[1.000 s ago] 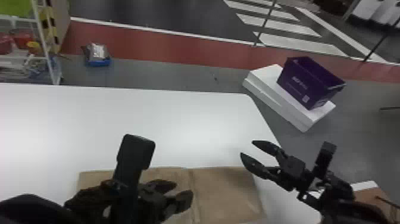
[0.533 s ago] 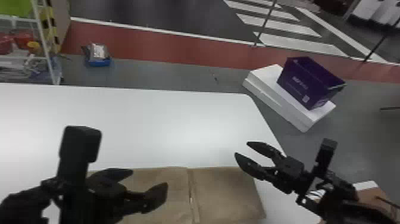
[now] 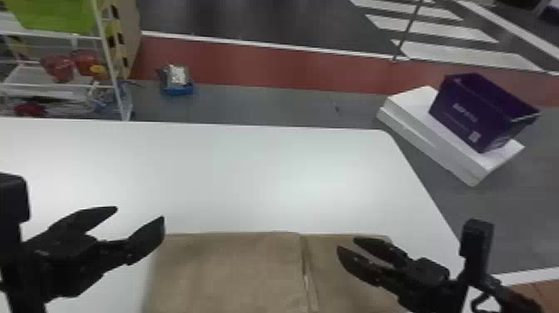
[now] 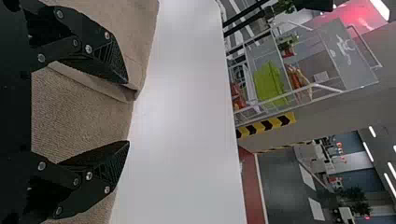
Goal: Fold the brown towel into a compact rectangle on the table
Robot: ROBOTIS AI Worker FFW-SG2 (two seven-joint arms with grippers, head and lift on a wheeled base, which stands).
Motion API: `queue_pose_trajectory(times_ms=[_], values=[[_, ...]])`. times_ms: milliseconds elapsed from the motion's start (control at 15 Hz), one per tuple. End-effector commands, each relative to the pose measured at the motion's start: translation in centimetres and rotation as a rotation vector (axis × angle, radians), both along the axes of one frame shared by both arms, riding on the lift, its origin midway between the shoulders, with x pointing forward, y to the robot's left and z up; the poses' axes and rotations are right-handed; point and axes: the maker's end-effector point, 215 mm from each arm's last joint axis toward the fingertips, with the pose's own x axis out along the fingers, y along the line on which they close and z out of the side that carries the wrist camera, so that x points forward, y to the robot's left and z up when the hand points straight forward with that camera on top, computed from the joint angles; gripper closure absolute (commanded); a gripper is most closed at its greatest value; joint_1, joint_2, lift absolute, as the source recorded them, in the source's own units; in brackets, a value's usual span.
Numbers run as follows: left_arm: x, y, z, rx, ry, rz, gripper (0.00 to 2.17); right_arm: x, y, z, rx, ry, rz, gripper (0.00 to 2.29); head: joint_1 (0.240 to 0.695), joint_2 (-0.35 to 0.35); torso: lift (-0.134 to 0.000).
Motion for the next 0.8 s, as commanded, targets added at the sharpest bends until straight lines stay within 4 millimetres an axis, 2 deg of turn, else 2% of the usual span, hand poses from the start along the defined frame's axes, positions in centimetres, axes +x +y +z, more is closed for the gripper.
queue_pose_trajectory(times_ms=[0, 267, 467, 733], values=[[-0.5, 2.4, -0.3, 0.016, -0.027, 0.036, 0.09, -0.8, 2.6, -1.5, -0.025, 0.049, 0.034, 0.50, 0.695, -0.173, -0.123], [-0.7, 2.8, -0.7, 0.013, -0.042, 0.034, 0.09, -1.3, 4.9, -3.6, -0.060, 0.092, 0.043, 0.62, 0.695, -0.080, -0.123], [-0.8, 2.8, -1.0, 0.011, -0.042, 0.030, 0.09, -1.6, 6.3, -5.2, -0.086, 0.130, 0.047, 0.62, 0.695, -0.056, -0.123], [-0.7, 2.9, -1.2, 0.010, -0.047, 0.027, 0.09, -1.4, 6.7, -6.2, -0.083, 0.148, 0.044, 0.62, 0.695, -0.029, -0.123]])
